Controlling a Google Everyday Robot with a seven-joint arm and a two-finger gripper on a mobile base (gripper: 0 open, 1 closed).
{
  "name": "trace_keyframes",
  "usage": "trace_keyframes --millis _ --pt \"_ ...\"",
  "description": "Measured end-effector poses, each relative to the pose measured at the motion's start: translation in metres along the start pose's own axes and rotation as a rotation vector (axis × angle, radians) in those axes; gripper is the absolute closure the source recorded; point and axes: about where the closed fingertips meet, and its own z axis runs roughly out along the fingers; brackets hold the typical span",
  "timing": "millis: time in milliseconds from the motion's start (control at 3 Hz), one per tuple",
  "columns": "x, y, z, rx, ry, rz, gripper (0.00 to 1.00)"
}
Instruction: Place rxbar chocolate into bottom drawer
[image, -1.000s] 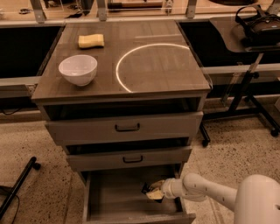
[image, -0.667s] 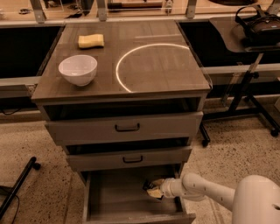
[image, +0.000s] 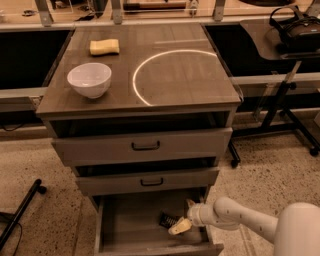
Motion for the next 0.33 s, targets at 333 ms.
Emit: trace_keyframes --millis 333 --pt "0.0019 0.0047 -0.0413 -0.029 0.011 0.010 0.00"
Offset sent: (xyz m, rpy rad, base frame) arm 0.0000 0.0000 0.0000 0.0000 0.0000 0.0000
